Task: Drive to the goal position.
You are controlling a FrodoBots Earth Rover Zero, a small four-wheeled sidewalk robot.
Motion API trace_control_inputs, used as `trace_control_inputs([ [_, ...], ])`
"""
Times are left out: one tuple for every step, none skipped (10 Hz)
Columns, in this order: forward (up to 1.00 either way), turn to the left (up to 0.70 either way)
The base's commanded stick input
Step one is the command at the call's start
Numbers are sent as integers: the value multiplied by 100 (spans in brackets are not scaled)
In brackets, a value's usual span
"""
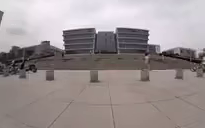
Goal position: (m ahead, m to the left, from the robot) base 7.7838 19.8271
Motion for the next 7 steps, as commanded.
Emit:
trace_control_inputs([
  [70, -9],
  [70, -6],
  [70, -2],
  [70, 1],
  [70, 1],
  [70, 1],
  [70, 1],
])
